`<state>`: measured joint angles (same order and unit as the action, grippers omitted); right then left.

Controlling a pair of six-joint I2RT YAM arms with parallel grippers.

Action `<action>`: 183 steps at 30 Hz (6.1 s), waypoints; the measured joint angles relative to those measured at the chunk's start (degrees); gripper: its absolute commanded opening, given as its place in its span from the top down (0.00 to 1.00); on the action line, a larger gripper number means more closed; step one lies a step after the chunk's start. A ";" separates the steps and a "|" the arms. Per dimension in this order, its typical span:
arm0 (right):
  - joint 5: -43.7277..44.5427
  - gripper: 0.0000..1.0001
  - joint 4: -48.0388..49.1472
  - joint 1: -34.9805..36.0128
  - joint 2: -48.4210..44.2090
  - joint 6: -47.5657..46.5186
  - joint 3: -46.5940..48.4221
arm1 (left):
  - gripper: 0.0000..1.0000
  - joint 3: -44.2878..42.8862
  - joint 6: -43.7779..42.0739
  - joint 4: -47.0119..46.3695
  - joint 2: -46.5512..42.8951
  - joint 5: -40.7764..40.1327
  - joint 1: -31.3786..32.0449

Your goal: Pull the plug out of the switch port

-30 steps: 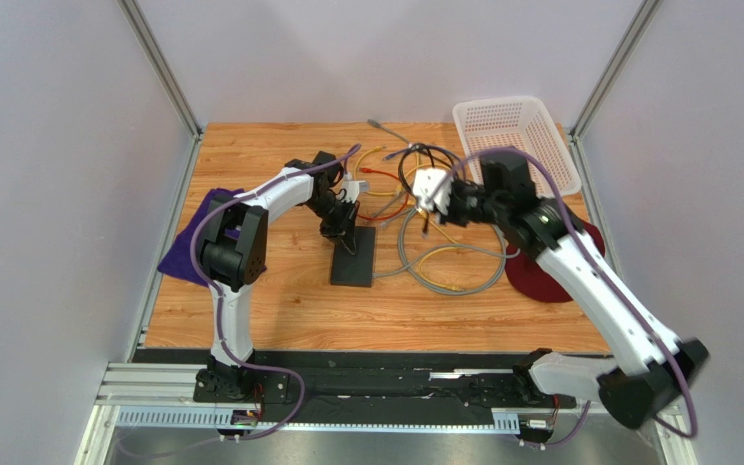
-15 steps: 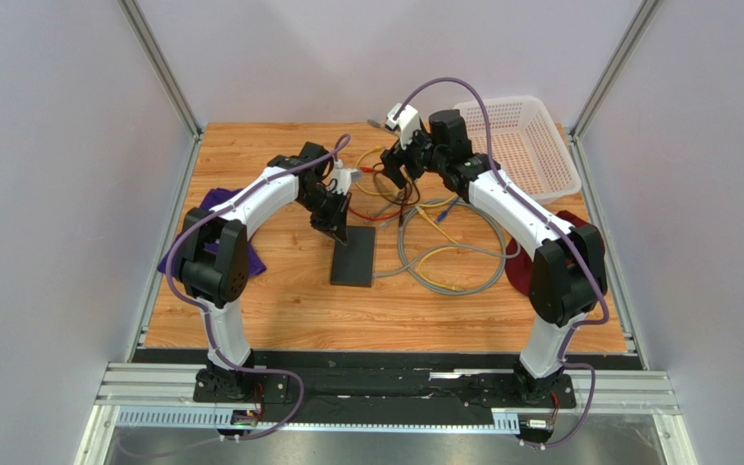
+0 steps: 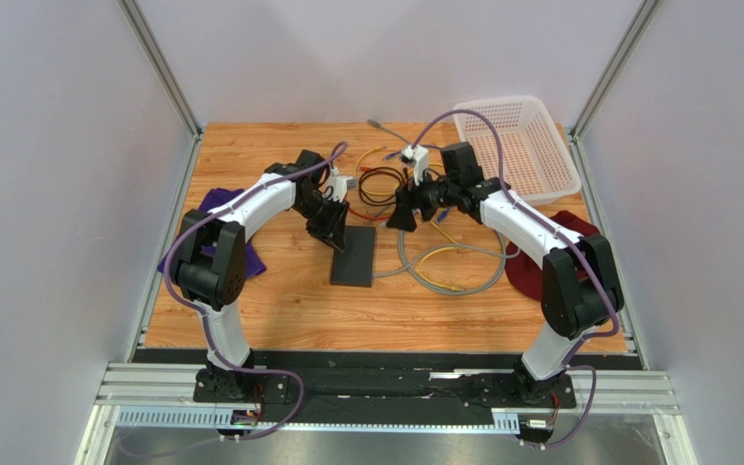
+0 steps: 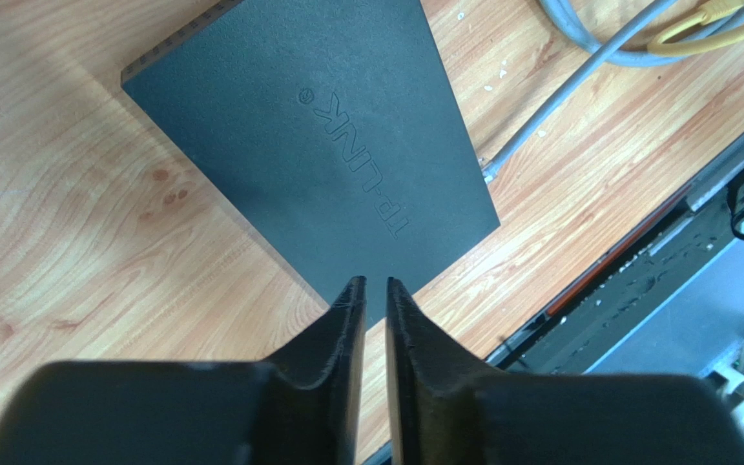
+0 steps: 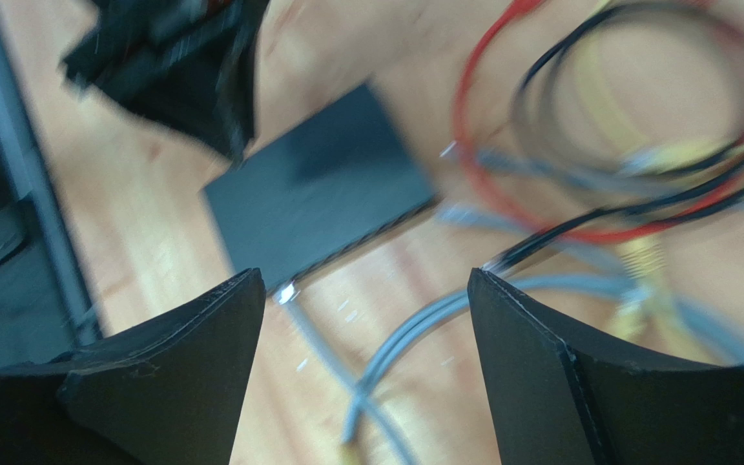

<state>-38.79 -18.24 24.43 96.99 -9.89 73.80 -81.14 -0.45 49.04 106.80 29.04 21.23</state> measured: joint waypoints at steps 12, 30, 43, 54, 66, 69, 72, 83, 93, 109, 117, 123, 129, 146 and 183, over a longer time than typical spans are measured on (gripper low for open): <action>-14.38 0.33 -5.46 0.20 8.17 -0.26 -3.54 | 1.00 5.09 -0.98 -1.79 -0.52 0.68 2.45; -16.52 0.35 -19.19 4.28 25.09 -6.16 8.33 | 1.00 3.50 -2.49 0.09 3.69 -2.08 4.83; -17.40 0.43 -21.38 4.63 27.69 -6.10 11.43 | 1.00 3.13 -2.40 0.70 3.91 -2.21 4.70; -20.37 0.50 -21.49 4.81 29.53 -7.06 12.09 | 1.00 3.06 -2.16 1.33 3.91 -2.73 4.44; -21.90 0.52 -21.94 5.57 30.88 -7.30 12.87 | 1.00 7.23 -2.69 0.85 1.95 0.92 3.06; -22.71 0.54 -22.03 5.66 31.54 -7.30 13.29 | 1.00 10.08 -2.64 0.98 0.15 1.11 3.04; -23.04 0.57 -22.32 5.66 32.00 -7.50 13.66 | 1.00 10.27 -2.64 1.29 0.17 1.49 3.04; -23.71 0.62 -23.15 5.62 32.44 -9.53 13.90 | 1.00 7.58 -2.49 2.84 2.49 2.40 3.04; -25.22 0.83 -24.15 4.66 33.70 -11.47 14.12 | 1.00 7.58 -2.49 2.84 2.56 2.49 3.04; -22.84 1.00 -32.00 4.66 36.17 -13.55 19.45 | 1.00 6.93 -2.47 3.32 3.15 2.67 3.04; -20.72 1.00 -34.91 4.76 36.96 -11.74 21.55 | 1.00 6.93 -2.47 3.30 3.15 2.67 3.04; -18.36 1.00 -36.94 4.79 36.94 -9.79 22.34 | 1.00 6.93 -2.47 3.28 3.15 2.64 3.04; -15.50 1.00 -41.09 4.11 36.92 -9.31 22.64 | 1.00 6.93 -2.49 3.26 3.15 2.64 3.04; -8.87 1.00 -45.57 0.83 26.27 -20.31 24.79 | 1.00 6.84 -2.51 3.32 3.08 2.47 3.04; 24.15 0.00 -10.10 -4.13 12.24 12.41 29.77 | 0.04 -1.88 -3.58 1.25 0.09 -6.75 -6.36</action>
<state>-14.63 -28.34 20.29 109.23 2.52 103.57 -83.02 -4.03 50.28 106.89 22.28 14.87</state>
